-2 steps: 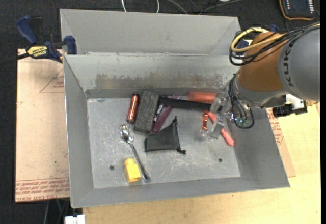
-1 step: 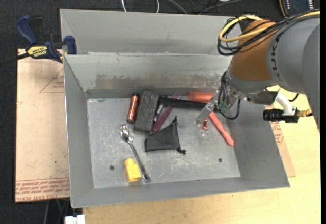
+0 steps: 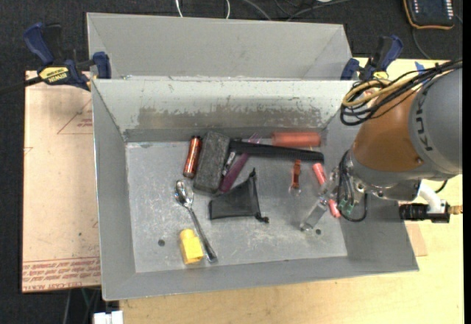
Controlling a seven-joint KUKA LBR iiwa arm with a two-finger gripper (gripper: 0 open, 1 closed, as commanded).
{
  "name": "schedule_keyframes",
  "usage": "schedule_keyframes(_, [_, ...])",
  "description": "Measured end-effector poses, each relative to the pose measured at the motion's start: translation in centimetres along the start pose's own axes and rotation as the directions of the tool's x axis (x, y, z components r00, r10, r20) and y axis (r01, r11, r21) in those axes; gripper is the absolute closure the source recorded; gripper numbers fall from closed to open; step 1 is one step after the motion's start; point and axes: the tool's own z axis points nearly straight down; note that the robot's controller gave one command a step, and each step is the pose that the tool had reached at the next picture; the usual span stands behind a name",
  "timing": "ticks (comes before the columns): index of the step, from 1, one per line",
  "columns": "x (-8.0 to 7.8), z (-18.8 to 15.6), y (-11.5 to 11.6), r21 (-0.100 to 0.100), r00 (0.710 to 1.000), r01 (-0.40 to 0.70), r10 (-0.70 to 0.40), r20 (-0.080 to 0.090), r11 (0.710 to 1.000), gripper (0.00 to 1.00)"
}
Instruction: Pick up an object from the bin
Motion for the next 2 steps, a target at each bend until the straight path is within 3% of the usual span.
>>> schedule_keyframes(1, [-5.7,-2.6,3.0,-0.026,0.985,-0.173,0.174,0.023,0.985,0.00])
schedule_keyframes(2, [-1.5,-0.1,-1.1,-0.010,0.994,-0.109,0.109,-0.006,0.994,0.00])
